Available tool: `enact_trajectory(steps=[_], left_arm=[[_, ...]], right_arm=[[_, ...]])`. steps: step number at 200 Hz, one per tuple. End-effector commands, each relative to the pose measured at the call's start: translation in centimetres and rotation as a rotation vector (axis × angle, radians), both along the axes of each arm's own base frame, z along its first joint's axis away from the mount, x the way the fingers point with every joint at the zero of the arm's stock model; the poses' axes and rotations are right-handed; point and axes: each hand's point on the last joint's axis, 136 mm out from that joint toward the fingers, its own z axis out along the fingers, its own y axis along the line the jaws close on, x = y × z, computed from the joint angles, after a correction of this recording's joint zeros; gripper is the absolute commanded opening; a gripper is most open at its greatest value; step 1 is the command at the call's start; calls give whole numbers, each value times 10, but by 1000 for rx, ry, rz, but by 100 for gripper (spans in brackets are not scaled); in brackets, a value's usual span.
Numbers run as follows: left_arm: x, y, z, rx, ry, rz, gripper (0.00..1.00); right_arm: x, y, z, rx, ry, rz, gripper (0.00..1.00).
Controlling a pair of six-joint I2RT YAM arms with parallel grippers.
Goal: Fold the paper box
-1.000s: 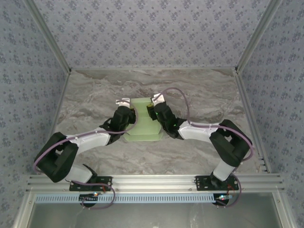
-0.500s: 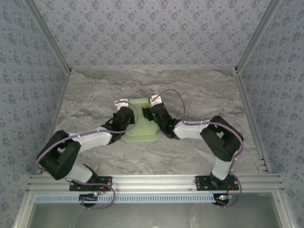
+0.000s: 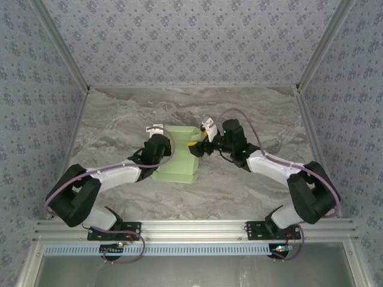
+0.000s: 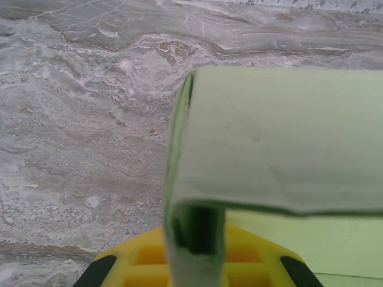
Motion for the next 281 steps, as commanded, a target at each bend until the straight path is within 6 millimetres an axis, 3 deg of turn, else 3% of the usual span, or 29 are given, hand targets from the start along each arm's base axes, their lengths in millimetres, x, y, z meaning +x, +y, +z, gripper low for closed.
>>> enact_trajectory(steps=[1,38,72,106,131,149,179,210,236,281], left_arm=[[4,-8,26,-45,-63,-31,0],[1,-16,35,-71,-69,-77,0],[-1,-20,37,-87,-65,-104,0],[-1,-21,34,-94,-58,-105,0],[-2,-22,35,-95,-53,-107,0],[-2,-23,34,-99,-51,-106,0],[0,-21,31,-94,-41,-83,0],[2,-17,27,-81,-32,-46,0],[3,-17,25,-80,-32,-39,0],[4,-15,19,-70,-24,-24,0]], right_arm=[[-31,-8,5,-24,4,140,83],[-13,-47,15,18,-7,30,81],[4,-60,11,7,-9,-52,78],[4,-45,8,24,-9,-14,73],[7,-32,5,8,-24,-22,63],[21,-25,0,-22,-45,-105,48],[35,-7,-3,-33,-101,-223,45],[48,3,-10,-60,-161,-400,31],[59,8,-12,-51,-180,-522,30],[73,19,-15,-64,-191,-620,40]])
